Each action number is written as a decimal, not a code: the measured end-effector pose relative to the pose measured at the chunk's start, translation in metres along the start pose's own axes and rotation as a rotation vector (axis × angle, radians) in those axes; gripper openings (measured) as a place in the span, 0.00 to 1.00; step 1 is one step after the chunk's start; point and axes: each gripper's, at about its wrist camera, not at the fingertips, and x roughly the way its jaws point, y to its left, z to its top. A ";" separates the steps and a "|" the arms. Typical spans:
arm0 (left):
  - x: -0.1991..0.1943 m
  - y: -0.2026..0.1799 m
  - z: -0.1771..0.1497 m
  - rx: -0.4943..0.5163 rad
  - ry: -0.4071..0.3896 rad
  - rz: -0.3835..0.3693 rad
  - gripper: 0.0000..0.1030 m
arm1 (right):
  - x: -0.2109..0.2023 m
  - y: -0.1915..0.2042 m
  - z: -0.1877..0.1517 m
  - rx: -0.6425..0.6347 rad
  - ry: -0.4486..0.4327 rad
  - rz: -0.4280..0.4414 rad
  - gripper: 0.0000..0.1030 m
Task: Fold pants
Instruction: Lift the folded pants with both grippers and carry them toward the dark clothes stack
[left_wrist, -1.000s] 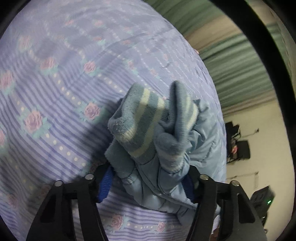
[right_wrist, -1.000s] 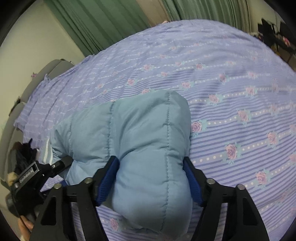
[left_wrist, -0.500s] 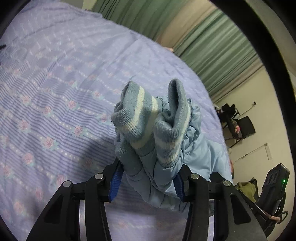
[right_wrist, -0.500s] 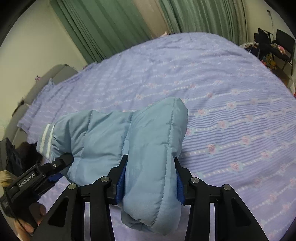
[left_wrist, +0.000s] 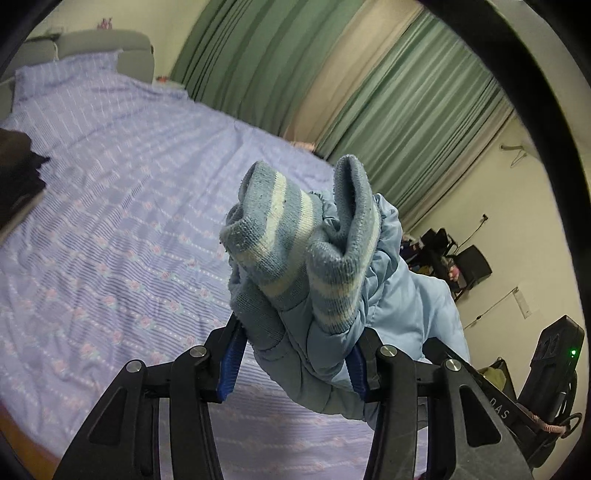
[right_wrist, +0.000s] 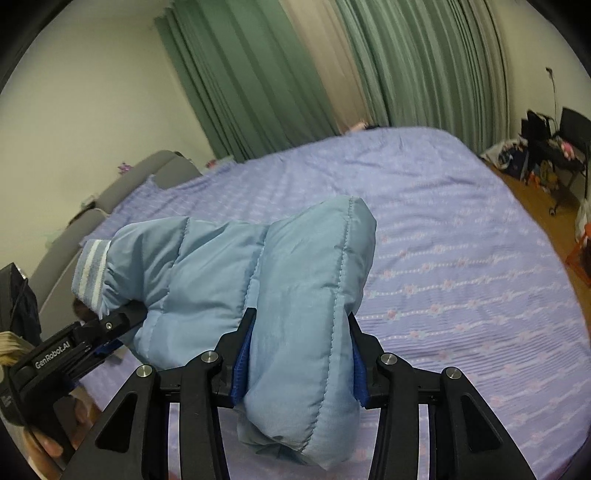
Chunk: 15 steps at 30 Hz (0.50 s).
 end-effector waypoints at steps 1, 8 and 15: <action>-0.014 -0.004 0.000 0.001 -0.012 -0.004 0.46 | -0.011 0.005 0.002 -0.009 -0.008 0.005 0.43; -0.084 0.003 0.009 -0.007 -0.083 -0.033 0.46 | -0.066 0.055 0.007 -0.098 -0.062 0.014 0.43; -0.152 0.060 0.035 0.024 -0.141 -0.060 0.46 | -0.090 0.146 -0.003 -0.150 -0.142 0.018 0.43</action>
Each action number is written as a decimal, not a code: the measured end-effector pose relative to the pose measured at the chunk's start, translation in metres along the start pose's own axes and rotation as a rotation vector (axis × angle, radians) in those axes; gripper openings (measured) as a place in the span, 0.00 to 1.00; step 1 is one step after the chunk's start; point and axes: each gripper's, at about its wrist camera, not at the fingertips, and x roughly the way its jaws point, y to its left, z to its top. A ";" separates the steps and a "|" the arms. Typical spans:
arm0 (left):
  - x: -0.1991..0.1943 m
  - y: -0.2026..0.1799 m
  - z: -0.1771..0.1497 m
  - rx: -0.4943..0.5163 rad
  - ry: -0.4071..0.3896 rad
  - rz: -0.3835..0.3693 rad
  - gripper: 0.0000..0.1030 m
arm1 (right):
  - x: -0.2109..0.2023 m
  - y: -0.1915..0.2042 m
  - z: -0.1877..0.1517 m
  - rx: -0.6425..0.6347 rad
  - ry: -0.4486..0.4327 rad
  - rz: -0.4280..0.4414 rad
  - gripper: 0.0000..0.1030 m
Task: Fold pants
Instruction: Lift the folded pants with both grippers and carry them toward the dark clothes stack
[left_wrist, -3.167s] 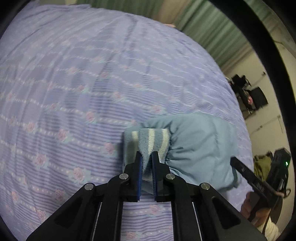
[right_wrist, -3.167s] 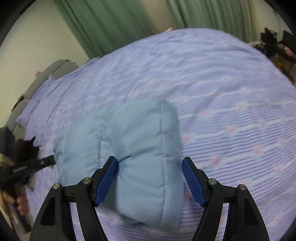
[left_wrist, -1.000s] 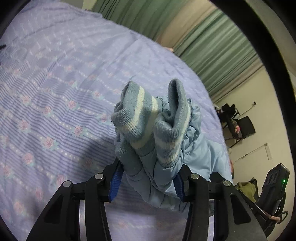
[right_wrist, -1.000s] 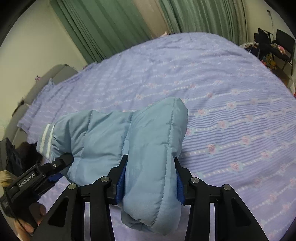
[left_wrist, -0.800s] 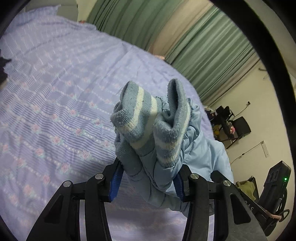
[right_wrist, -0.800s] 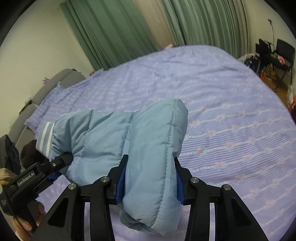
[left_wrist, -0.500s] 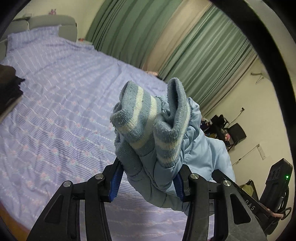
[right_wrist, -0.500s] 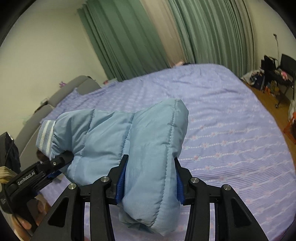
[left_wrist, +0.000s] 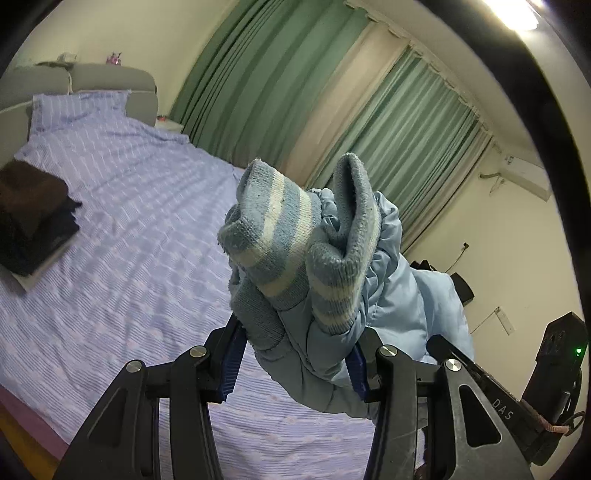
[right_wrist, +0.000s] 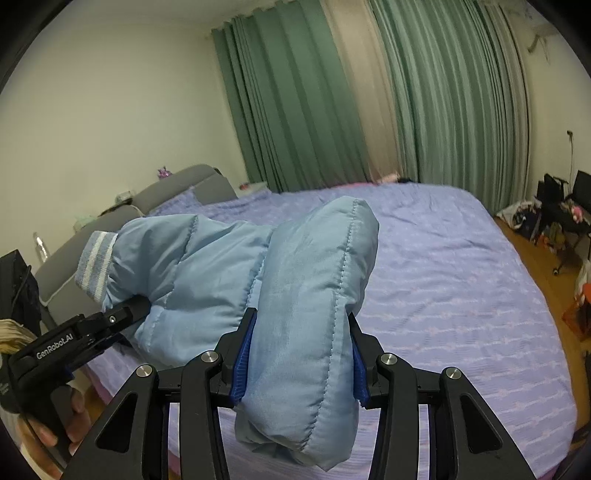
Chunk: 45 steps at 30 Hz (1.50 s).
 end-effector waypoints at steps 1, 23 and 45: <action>-0.009 0.013 0.008 0.013 0.003 -0.006 0.46 | -0.001 0.014 -0.001 0.005 -0.011 -0.004 0.43; -0.124 0.191 0.093 -0.032 -0.070 0.119 0.45 | 0.060 0.226 0.007 -0.016 -0.015 0.155 0.43; -0.153 0.427 0.199 -0.100 -0.057 0.147 0.46 | 0.195 0.437 0.018 -0.057 0.043 0.235 0.43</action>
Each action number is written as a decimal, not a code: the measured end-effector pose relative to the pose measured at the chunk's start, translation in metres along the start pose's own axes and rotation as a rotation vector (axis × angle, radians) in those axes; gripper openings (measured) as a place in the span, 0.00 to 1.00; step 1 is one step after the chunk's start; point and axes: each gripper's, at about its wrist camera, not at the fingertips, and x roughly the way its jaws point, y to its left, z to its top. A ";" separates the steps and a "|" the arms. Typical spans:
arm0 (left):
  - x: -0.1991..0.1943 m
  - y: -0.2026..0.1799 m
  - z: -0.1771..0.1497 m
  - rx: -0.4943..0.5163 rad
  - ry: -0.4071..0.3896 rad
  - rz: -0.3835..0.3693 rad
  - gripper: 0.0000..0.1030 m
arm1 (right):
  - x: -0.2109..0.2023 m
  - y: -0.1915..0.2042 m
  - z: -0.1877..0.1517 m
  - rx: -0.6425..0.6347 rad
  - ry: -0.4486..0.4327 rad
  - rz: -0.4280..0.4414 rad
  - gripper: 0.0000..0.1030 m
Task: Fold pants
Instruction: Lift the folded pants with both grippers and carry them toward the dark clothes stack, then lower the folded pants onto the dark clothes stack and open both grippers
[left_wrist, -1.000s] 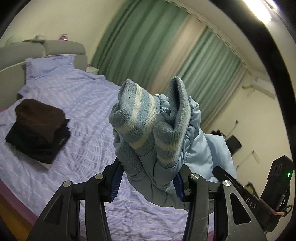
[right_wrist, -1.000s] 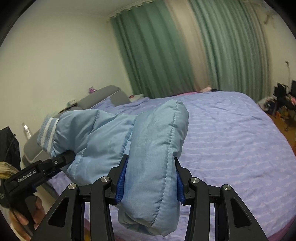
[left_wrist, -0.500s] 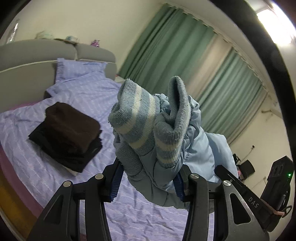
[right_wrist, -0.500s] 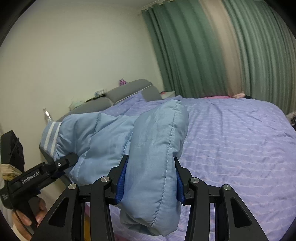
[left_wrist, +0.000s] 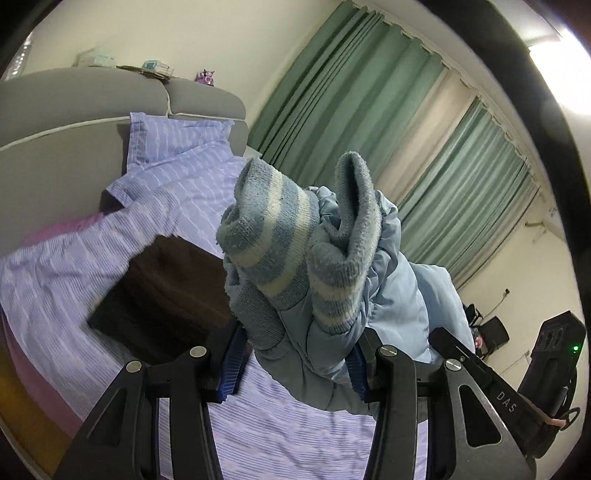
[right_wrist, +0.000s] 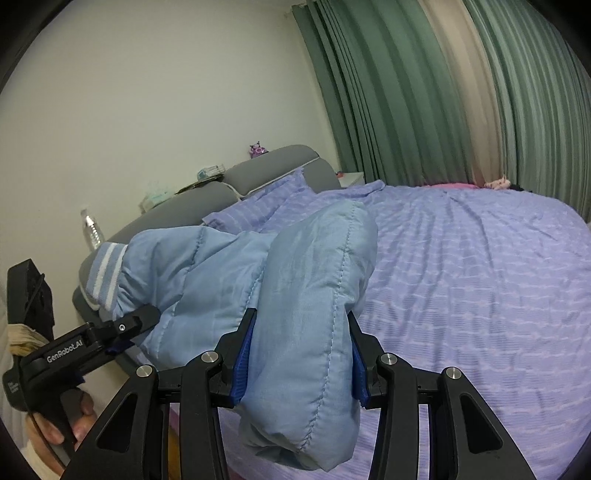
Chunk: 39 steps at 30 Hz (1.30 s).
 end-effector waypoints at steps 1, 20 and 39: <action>0.004 0.014 0.011 -0.002 0.014 -0.004 0.46 | 0.011 0.008 0.002 0.013 0.000 -0.001 0.43; 0.155 0.148 0.099 -0.021 0.235 -0.035 0.46 | 0.211 0.046 0.030 0.036 0.148 -0.133 0.43; 0.212 0.204 0.084 -0.080 0.396 0.062 0.66 | 0.289 0.020 -0.008 0.072 0.333 -0.194 0.63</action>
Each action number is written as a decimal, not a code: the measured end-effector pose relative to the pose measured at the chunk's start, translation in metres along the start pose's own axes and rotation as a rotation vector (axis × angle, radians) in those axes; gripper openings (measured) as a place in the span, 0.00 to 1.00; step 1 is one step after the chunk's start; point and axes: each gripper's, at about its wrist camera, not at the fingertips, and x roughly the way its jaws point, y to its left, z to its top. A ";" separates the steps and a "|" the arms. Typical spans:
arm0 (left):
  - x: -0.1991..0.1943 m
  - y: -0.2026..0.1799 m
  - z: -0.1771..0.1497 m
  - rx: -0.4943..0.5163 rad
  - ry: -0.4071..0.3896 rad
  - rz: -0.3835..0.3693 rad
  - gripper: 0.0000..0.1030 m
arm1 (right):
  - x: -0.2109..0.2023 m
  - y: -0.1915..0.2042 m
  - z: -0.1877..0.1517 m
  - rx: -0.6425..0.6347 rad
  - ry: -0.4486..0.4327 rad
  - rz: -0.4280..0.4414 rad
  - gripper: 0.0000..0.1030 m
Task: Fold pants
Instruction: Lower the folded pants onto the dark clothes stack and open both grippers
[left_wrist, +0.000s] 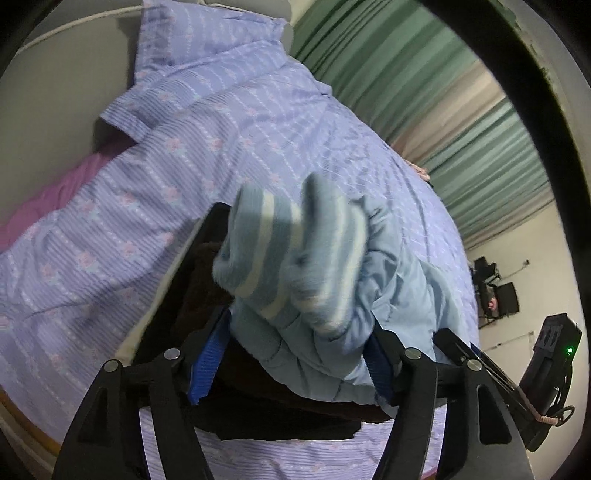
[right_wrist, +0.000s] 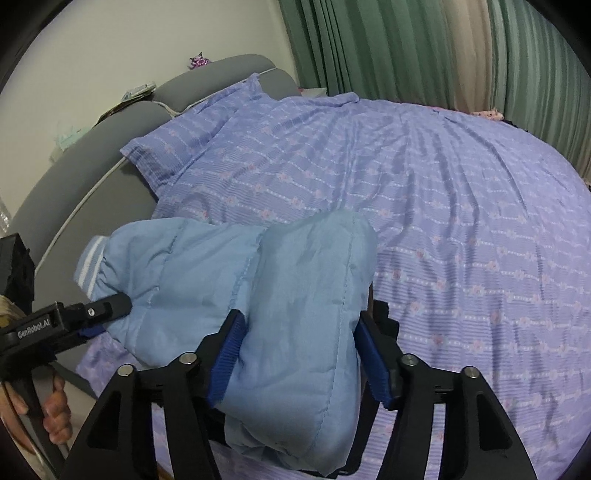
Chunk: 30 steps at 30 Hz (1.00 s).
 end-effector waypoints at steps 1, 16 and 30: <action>-0.002 0.003 0.001 -0.003 -0.003 0.008 0.66 | 0.002 0.001 -0.001 -0.002 0.005 0.003 0.65; 0.019 0.028 -0.006 -0.028 0.062 0.110 0.87 | 0.039 -0.015 -0.025 0.101 0.103 0.055 0.86; -0.070 -0.032 -0.016 0.173 -0.151 0.198 0.83 | -0.055 0.005 -0.028 0.005 -0.063 0.005 0.86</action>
